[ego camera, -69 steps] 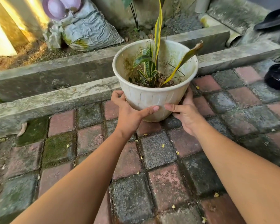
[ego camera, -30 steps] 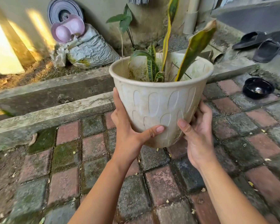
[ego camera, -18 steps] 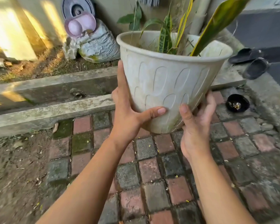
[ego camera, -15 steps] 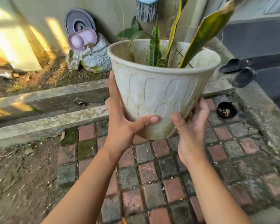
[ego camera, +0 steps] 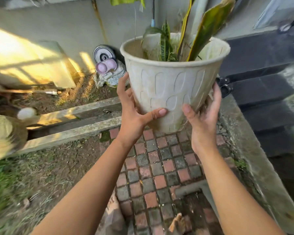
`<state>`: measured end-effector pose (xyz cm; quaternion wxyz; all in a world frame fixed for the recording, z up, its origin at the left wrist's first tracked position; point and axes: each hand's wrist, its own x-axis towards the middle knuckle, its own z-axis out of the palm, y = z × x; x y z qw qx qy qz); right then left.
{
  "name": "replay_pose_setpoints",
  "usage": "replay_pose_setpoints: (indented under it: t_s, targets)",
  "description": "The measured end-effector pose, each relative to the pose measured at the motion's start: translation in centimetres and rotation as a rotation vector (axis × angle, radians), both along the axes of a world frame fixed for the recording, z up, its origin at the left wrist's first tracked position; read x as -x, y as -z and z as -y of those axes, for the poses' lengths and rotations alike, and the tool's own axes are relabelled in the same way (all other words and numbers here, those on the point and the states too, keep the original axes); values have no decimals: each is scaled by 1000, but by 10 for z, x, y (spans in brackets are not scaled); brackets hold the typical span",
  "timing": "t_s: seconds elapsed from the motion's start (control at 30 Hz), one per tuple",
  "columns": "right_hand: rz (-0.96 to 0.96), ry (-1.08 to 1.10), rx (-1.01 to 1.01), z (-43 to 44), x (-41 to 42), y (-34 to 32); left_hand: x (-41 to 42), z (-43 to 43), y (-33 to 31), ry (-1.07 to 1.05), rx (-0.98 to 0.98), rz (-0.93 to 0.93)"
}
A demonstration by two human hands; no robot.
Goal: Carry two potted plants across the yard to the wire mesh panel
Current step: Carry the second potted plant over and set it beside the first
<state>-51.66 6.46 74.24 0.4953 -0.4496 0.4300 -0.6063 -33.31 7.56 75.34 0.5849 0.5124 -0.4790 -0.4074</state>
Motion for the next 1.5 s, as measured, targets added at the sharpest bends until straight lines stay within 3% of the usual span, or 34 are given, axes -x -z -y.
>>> replay_pose_setpoints:
  t_s: [0.17,0.4,0.63,0.83,1.13,1.3,1.5]
  targets:
    - [-1,30,42,-36,6,-76,5,-29,-82,38,59,-8]
    - [-39,133,127,-58,-5,-123,-8,-26,-128,169,138,-25]
    - [-123,490,253,-85,-17,-163,-7,-1,-164,481,276,-49]
    - [-182,787,327,-161,-4,-206,36,-26,-198,797,345,-111]
    - [-364,1210,331,-381,22,-250,129,-192,-236,1264,437,-252]
    - [-531,1466,260,-534,20,-260,177,-327,-249,1515,456,-349]
    - [-601,1750,178,-706,-15,-271,210,-501,-255,1827,412,-489]
